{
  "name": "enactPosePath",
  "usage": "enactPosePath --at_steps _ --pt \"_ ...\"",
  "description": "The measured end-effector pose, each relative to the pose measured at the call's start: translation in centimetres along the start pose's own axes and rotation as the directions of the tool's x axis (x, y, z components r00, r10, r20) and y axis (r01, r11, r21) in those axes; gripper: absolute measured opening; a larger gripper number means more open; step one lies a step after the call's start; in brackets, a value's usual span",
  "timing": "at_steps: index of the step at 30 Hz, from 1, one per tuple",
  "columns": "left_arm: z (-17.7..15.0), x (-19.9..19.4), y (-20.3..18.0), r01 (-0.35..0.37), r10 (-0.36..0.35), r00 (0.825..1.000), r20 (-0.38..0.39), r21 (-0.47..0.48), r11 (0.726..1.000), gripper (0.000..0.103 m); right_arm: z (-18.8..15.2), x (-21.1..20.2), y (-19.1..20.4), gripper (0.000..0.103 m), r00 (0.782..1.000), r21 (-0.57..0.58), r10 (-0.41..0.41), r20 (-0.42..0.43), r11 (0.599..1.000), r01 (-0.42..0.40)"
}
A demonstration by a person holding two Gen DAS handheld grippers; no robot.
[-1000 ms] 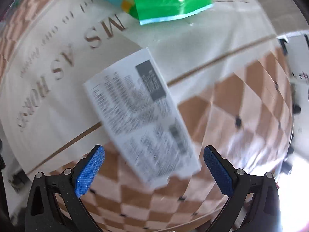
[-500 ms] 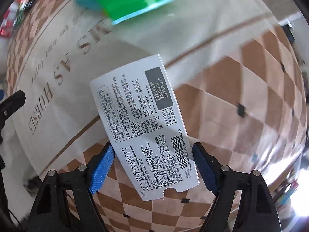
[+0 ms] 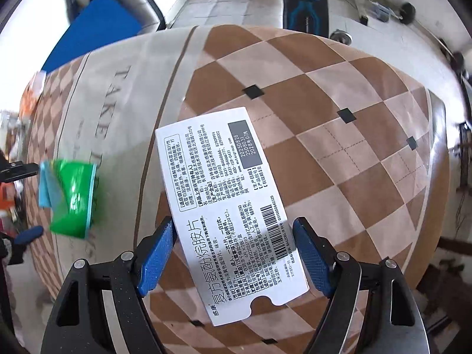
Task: Collect trash
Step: 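Grasp the blue-green snack bag with the left tool while the right tool grasps the white leaflet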
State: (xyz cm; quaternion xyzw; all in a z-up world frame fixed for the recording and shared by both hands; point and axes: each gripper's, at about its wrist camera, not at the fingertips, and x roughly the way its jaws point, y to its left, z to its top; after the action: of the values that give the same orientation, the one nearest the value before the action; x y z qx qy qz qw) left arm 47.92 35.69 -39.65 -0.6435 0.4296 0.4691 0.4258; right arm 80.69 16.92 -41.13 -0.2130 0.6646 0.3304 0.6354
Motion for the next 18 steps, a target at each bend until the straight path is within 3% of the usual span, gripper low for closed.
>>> enactPosePath --at_steps 4,6,8,9,13,16,17,18 --pt "0.3 2.6 -2.0 -0.128 0.129 0.992 -0.002 0.147 0.981 0.101 0.6 1.4 0.1 0.082 1.0 0.018 0.004 -0.018 1.0 -0.004" --pt "-0.8 2.9 -2.4 -0.154 0.149 0.988 0.04 0.249 0.956 0.101 1.1 1.4 -0.5 0.082 1.0 0.007 0.005 -0.018 1.0 -0.005" --pt "-2.2 2.7 -2.8 -0.18 0.155 0.983 0.098 0.365 0.914 0.098 0.9 1.6 -0.3 0.082 1.0 -0.006 0.004 -0.017 1.0 -0.004" --pt "-3.0 2.7 -2.9 -0.191 0.157 0.981 0.115 0.412 0.891 0.093 -0.3 1.2 0.5 0.081 1.0 -0.009 0.004 -0.014 1.0 -0.004" --pt "-6.8 2.0 -3.3 -0.271 0.164 0.96 0.228 0.597 0.755 0.069 -1.2 1.4 0.1 0.081 1.0 -0.015 0.018 -0.008 1.0 -0.018" --pt "-9.5 1.4 -3.1 -0.305 0.15 0.948 0.279 0.678 0.668 0.039 -1.9 1.5 0.3 0.081 0.999 -0.01 0.036 0.002 0.999 -0.036" --pt "-10.4 1.1 -3.0 -0.304 0.136 0.948 0.287 0.699 0.647 0.023 -1.8 1.5 0.3 0.081 0.999 -0.013 0.038 0.007 0.999 -0.038" --pt "-11.1 0.7 -2.9 -0.306 0.126 0.947 0.295 0.711 0.633 0.018 -1.9 1.4 0.4 0.081 0.999 -0.016 0.038 0.013 0.999 -0.038"
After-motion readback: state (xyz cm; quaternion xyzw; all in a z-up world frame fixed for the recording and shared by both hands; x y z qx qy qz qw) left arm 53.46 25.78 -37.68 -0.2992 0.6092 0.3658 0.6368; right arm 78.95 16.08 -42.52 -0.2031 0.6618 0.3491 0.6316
